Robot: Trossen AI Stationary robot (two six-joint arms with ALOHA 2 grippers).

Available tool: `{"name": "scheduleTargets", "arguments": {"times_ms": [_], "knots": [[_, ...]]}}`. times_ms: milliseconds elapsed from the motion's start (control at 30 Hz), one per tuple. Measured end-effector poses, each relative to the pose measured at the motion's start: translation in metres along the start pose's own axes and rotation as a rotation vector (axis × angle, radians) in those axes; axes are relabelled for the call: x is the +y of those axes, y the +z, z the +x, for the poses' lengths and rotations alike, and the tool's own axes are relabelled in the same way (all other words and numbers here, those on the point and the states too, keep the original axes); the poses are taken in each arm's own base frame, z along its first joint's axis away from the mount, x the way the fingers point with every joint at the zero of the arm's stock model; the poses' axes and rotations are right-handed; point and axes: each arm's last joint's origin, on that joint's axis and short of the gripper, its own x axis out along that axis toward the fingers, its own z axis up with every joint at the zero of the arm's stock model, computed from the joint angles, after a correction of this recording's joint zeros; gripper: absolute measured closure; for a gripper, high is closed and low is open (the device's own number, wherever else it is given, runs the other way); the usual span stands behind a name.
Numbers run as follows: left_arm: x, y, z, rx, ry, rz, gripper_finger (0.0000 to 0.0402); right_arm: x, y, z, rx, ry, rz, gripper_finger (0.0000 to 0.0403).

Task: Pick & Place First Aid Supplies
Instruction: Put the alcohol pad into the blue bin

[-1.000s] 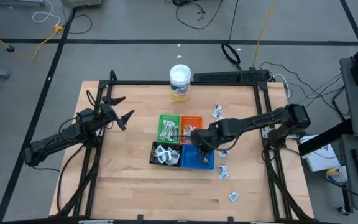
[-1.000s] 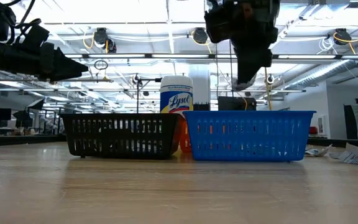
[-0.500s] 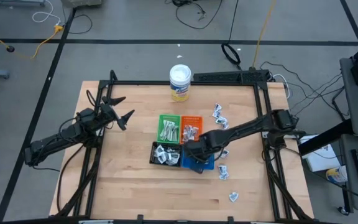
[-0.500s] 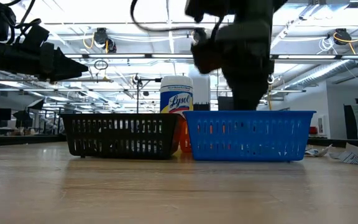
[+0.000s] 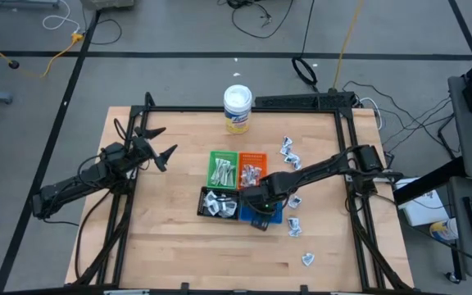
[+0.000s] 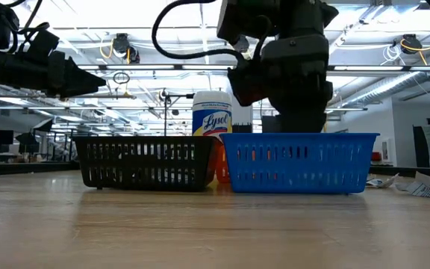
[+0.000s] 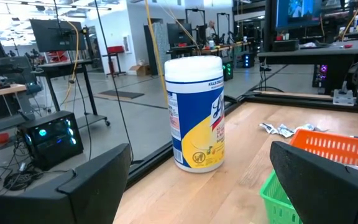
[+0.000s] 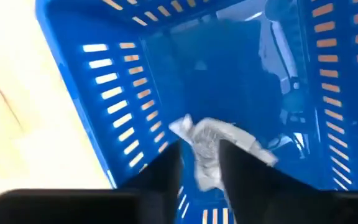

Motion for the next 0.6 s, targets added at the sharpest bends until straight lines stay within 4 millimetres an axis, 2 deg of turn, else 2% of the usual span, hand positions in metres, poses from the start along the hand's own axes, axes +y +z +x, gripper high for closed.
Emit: {"name": "scheduleTargets", "arguments": {"times_ms": [133,267,400,600], "knots": [[0.0,0.0,0.0,0.0,0.0,0.0,0.0009,-0.004,-0.002,-0.015,-0.071,-0.08,0.007,0.0231],[0.0,0.0,0.0,0.0,0.0,0.0,0.0009,-0.009,0.002,-0.037,-0.137,-0.062,-0.043,0.018],[0.0,0.0,0.0,0.0,0.0,0.0,0.0009,-0.018,0.004,-0.058,-0.184,-0.046,-0.077,0.016],[0.0,0.0,0.0,0.001,0.0,0.0,0.0009,-0.045,0.014,-0.082,-0.243,-0.06,-0.114,0.0164]]}}
